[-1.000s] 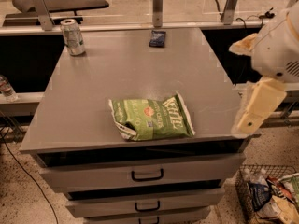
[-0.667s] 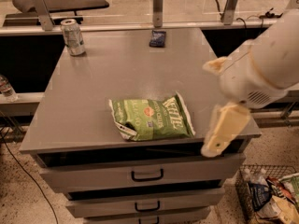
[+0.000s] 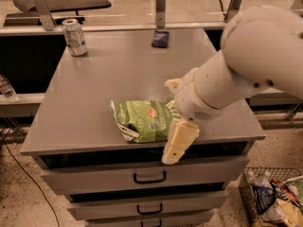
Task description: Move green jalapeno chip bag near rxbar blueberry
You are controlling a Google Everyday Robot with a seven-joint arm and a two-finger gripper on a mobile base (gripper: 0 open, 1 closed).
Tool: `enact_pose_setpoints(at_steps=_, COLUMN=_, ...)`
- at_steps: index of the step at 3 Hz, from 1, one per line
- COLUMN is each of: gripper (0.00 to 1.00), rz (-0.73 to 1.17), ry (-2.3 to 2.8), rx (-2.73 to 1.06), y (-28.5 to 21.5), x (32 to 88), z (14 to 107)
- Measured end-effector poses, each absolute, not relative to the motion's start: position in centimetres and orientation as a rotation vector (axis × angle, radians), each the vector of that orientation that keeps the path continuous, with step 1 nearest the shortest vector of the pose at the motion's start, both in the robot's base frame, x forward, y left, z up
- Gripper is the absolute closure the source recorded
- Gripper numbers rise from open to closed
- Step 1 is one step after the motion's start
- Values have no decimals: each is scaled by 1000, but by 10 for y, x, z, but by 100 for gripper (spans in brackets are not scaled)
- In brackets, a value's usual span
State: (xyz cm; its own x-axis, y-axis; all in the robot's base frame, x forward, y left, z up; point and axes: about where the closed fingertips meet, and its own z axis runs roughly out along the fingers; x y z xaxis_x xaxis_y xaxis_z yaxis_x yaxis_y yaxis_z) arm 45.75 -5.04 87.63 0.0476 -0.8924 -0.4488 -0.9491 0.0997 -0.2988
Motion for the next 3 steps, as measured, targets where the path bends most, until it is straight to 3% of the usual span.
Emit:
enact_pose_setpoints(at_steps=1, gripper=16, rz=201, ry=1870, rx=-1800, y=-30, x=478, z=862)
enact_pose_setpoints(at_steps=3, gripper=62, rz=247, ry=1928, rx=-1778, y=-23, x=493, z=851)
